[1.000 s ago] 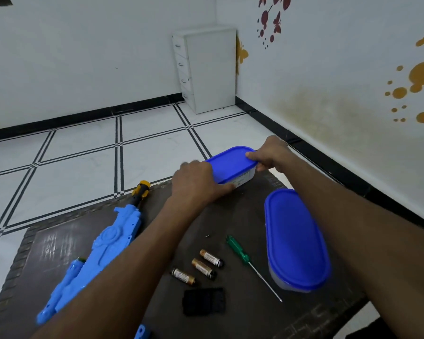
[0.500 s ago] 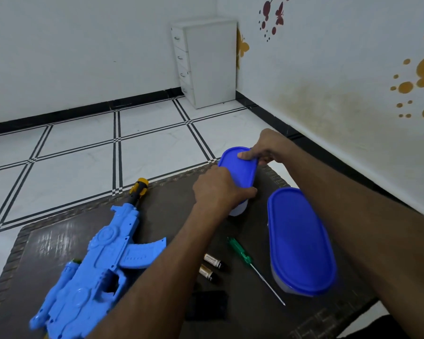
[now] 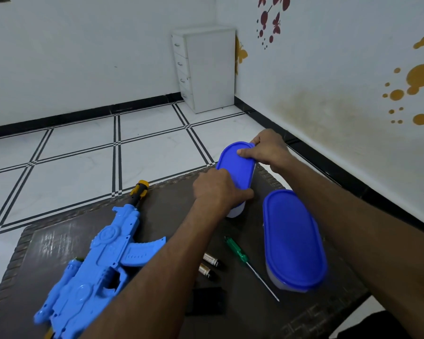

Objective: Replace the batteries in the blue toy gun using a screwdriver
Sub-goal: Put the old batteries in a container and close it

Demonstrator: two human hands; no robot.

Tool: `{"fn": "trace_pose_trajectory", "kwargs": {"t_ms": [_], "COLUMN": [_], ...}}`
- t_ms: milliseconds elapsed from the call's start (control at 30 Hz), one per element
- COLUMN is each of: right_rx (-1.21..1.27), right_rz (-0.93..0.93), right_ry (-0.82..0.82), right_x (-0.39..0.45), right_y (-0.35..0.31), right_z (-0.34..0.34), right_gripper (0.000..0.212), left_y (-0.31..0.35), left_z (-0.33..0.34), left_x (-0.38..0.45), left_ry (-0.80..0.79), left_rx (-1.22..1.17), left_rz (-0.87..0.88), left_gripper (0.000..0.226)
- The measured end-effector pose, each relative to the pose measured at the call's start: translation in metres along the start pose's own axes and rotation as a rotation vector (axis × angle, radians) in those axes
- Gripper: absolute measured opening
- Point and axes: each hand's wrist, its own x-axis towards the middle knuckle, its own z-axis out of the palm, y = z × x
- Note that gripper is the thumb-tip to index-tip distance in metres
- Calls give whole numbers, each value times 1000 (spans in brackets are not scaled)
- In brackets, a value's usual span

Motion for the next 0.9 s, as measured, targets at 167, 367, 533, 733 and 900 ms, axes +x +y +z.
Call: {"fn": "trace_pose_trajectory", "kwargs": {"t_ms": [167,367,533,733,900], "right_rx": [257,475,414,166,-22], "right_rz": [10,48,22,-190,-362], "right_ry": [63,-26,-15,91,-346], "right_x": [-9,-9,-16,-58,-130], "right_y": [13,23,23,-3,-41], "right_z": [5,8,7,2,8], "right_gripper": [38,39,29,16,12], "left_y": [-3,-11,-26,-65,-119], "left_z": [3,-10,-20,-26,-31], "left_x": [-5,-12,-17,-54,-100], "left_ry": [57,23,-114,44,163], "left_rx": [2,-239,-772,-985,-705], "left_rz": [46,40,-157,-286,-321], "left_gripper": [61,56,50,57,63]}}
